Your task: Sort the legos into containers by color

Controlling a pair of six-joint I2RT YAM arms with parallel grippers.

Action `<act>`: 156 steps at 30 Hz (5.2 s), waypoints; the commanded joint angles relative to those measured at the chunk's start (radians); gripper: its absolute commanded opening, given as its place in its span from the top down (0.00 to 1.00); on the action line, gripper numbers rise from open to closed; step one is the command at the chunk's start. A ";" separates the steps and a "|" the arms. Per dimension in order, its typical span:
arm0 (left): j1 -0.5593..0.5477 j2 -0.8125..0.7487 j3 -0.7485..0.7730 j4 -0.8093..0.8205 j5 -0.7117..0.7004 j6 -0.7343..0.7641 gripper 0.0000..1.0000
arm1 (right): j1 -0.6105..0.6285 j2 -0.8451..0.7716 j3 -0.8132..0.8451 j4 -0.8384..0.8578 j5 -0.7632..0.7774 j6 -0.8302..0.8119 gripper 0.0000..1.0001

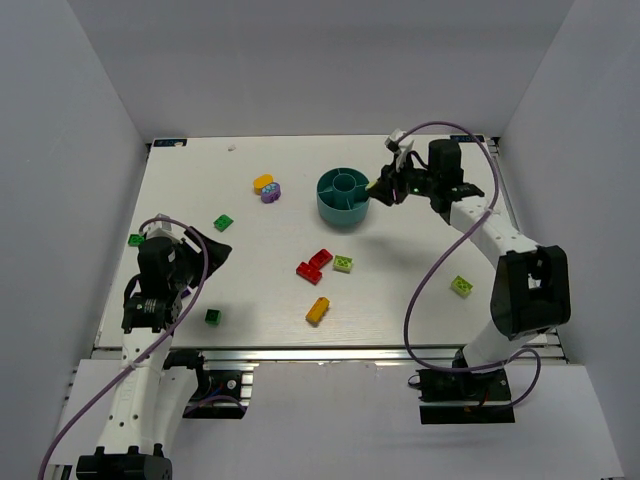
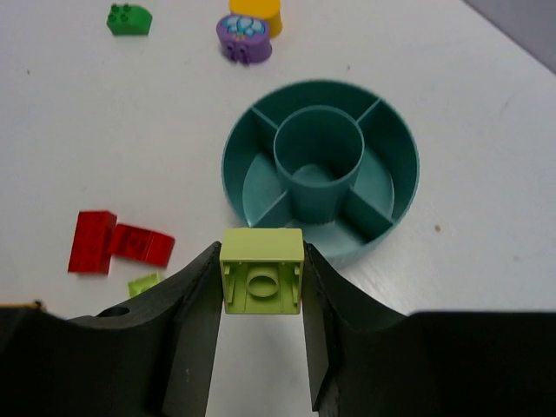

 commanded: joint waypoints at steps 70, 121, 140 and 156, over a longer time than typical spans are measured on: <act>0.000 0.005 0.036 -0.164 -0.164 -0.151 1.00 | 0.044 -0.509 -0.243 -0.452 0.140 -0.305 0.52; 0.000 0.381 0.107 -0.280 -0.011 -0.186 0.18 | -0.089 -0.069 0.009 -0.734 -0.009 -0.386 0.11; -0.069 0.372 0.144 -0.004 0.041 -0.111 0.18 | 0.455 0.221 0.166 -0.535 0.470 -0.196 0.13; -0.069 0.273 0.129 -0.028 0.028 -0.120 0.18 | 0.507 0.413 0.302 -0.702 0.579 -0.229 0.35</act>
